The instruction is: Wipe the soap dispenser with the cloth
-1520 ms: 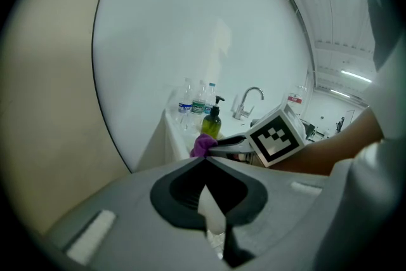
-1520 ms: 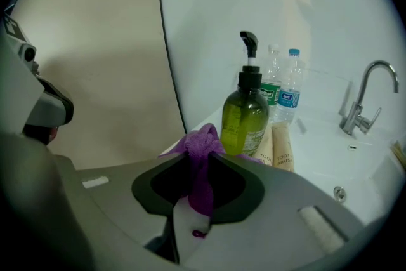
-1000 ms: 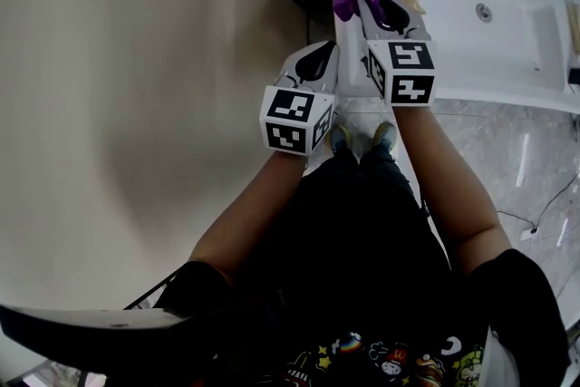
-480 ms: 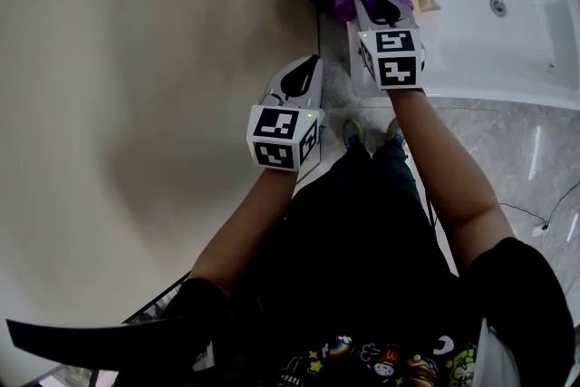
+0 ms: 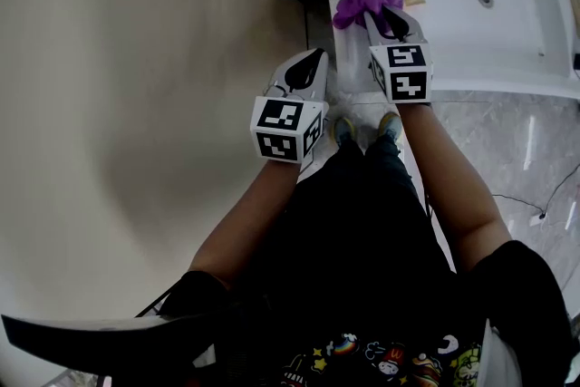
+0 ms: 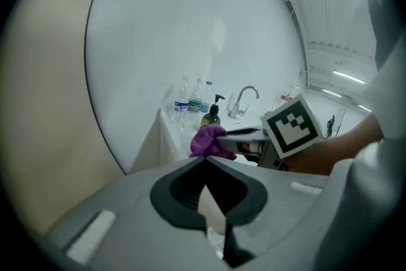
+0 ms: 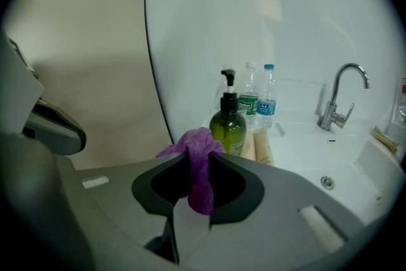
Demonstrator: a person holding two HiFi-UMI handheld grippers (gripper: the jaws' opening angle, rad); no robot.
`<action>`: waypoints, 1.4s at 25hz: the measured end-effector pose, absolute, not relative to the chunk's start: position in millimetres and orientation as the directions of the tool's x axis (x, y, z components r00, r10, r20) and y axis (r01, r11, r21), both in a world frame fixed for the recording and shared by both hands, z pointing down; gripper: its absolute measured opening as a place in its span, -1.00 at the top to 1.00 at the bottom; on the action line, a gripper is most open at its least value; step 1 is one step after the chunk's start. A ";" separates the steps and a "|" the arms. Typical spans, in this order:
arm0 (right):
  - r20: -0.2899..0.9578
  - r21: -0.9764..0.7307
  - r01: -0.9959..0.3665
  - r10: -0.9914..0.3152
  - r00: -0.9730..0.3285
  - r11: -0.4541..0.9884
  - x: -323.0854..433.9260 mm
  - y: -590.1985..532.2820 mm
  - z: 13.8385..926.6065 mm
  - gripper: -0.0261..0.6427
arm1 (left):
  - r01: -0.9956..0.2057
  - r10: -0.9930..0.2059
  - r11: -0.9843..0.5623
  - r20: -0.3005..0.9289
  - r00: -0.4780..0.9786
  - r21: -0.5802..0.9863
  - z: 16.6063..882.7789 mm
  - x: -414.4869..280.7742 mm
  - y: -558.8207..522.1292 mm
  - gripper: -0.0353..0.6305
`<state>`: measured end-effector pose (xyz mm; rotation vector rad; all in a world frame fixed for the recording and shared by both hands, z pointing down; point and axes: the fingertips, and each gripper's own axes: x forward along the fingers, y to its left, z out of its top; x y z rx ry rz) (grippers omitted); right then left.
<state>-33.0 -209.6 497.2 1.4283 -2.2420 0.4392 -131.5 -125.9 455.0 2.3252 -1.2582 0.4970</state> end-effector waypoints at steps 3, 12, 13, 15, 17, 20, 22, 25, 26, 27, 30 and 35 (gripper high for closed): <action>0.512 -0.031 -0.917 -0.782 -0.355 0.397 -12.0 -193.9 482.6 0.59 | -0.837 -0.686 -0.503 0.489 0.539 0.216 447.8 -114.6 -129.3 0.89; 0.473 -0.020 -0.886 -0.776 -0.417 0.464 6.8 -144.5 443.0 0.59 | -0.836 -0.703 -0.502 0.459 0.543 0.220 437.6 -82.0 -135.1 0.89; 0.479 -0.021 -0.882 -0.770 -0.421 0.470 6.8 -140.3 446.9 0.59 | -0.837 -0.705 -0.501 0.458 0.541 0.219 437.2 -78.6 -135.1 0.89; 0.501 -0.025 -0.878 -0.754 -0.424 0.477 8.0 -133.2 460.5 0.59 | -0.840 -0.708 -0.497 0.459 0.537 0.218 437.7 -71.5 -134.1 0.89; 0.530 -0.033 -0.878 -0.736 -0.421 0.478 10.6 -128.5 478.0 0.58 | -0.843 -0.708 -0.492 0.464 0.532 0.217 439.4 -64.2 -132.0 0.89; 0.578 -0.050 -0.873 -0.699 -0.421 0.485 13.2 -122.4 501.5 0.52 | -0.850 -0.707 -0.480 0.476 0.522 0.219 443.0 -55.4 -126.7 0.89; 0.598 -0.063 -0.868 -0.677 -0.429 0.493 14.1 -118.2 511.2 0.47 | -0.855 -0.708 -0.471 0.484 0.514 0.219 445.1 -51.3 -122.3 0.89; 0.587 -0.078 -0.854 -0.669 -0.456 0.514 16.0 -113.5 508.4 0.44 | -0.863 -0.716 -0.458 0.486 0.501 0.215 445.1 -46.7 -118.3 0.89; 0.577 -0.084 -0.849 -0.669 -0.469 0.522 16.5 -112.0 503.4 0.42 | -0.865 -0.720 -0.454 0.484 0.497 0.213 444.0 -45.4 -117.6 0.89; 0.565 -0.089 -0.845 -0.672 -0.480 0.528 17.3 -110.7 496.9 0.42 | -0.868 -0.724 -0.450 0.482 0.493 0.211 442.4 -44.2 -117.0 0.89; 0.506 -0.098 -0.845 -0.705 -0.497 0.526 23.8 -112.3 468.1 0.59 | -0.873 -0.741 -0.444 0.465 0.485 0.202 434.5 -38.6 -118.6 0.89; 0.383 -0.080 -0.854 -0.775 -0.503 0.515 38.6 -121.5 404.0 0.84 | -0.868 -0.772 -0.466 0.399 0.494 0.174 404.2 -20.7 -123.6 0.89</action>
